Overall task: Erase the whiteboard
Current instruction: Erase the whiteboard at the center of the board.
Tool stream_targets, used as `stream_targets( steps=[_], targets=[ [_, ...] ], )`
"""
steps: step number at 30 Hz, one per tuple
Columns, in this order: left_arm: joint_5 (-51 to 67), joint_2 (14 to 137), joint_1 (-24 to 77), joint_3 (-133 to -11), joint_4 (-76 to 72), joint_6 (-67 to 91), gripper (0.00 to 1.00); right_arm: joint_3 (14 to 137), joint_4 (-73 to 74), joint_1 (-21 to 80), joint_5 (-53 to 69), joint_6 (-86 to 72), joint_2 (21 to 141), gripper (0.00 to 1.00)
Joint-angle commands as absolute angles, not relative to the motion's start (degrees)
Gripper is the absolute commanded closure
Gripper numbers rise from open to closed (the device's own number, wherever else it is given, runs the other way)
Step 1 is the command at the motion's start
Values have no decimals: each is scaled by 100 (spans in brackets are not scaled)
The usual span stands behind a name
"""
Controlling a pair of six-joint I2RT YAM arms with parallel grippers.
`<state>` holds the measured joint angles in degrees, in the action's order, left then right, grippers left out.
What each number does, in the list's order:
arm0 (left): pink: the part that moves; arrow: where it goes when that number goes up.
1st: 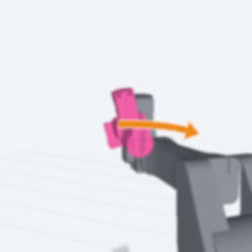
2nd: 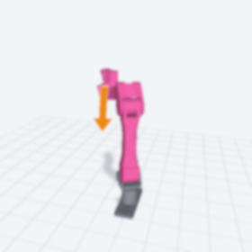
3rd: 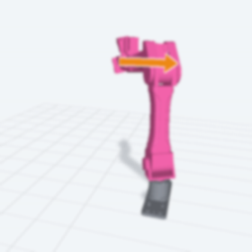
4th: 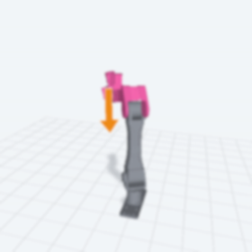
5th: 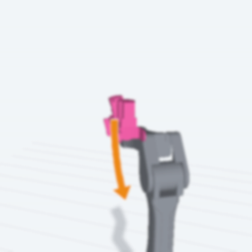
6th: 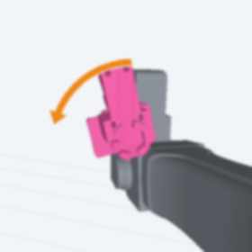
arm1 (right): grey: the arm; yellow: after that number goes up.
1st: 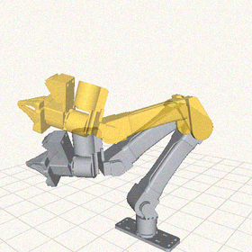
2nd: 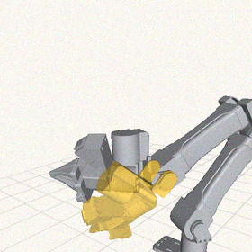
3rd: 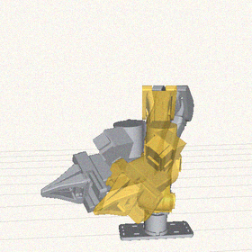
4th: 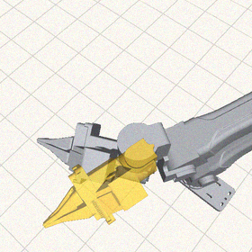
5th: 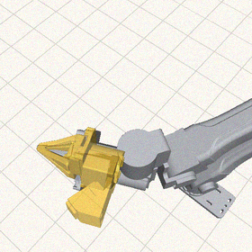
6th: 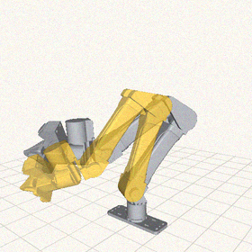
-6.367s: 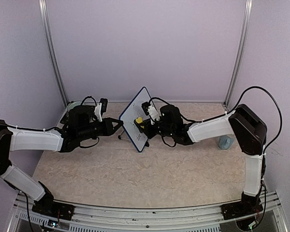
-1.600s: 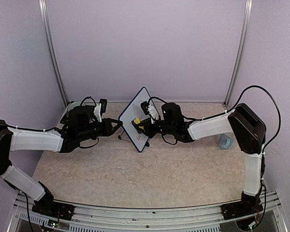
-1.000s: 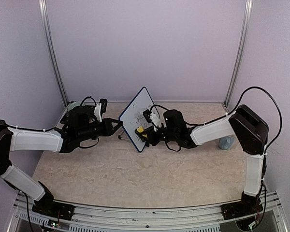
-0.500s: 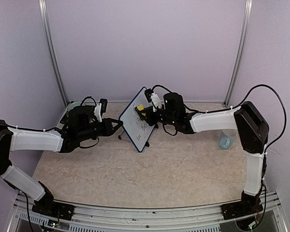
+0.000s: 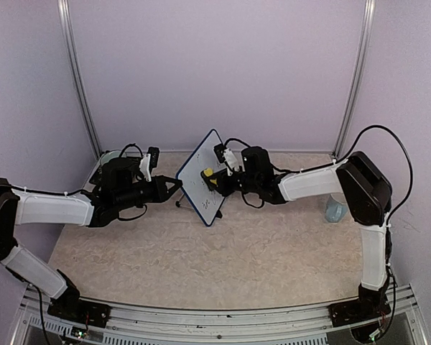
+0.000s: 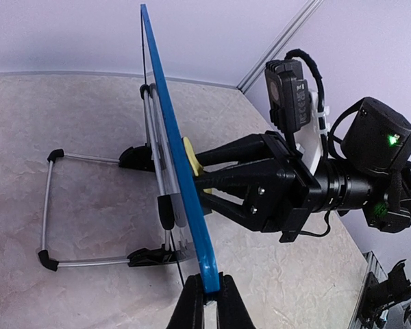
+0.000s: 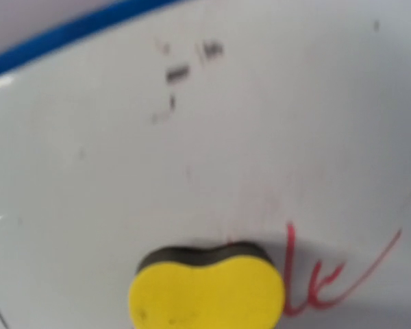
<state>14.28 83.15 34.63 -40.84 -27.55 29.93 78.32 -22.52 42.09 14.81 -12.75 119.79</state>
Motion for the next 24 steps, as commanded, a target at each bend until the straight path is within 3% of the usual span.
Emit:
stream_targets(
  steps=[1, 24],
  targets=[
    [1663, 8391, 3525, -4113, -2927, 3056, 95, 7498, -1909, 4334, 1852, -1322, 12051, 94],
    [1661, 8332, 3524, -4104, -2918, 3059, 95, 6776, -1968, 4527, 1661, -1225, 11626, 95]
  ],
)
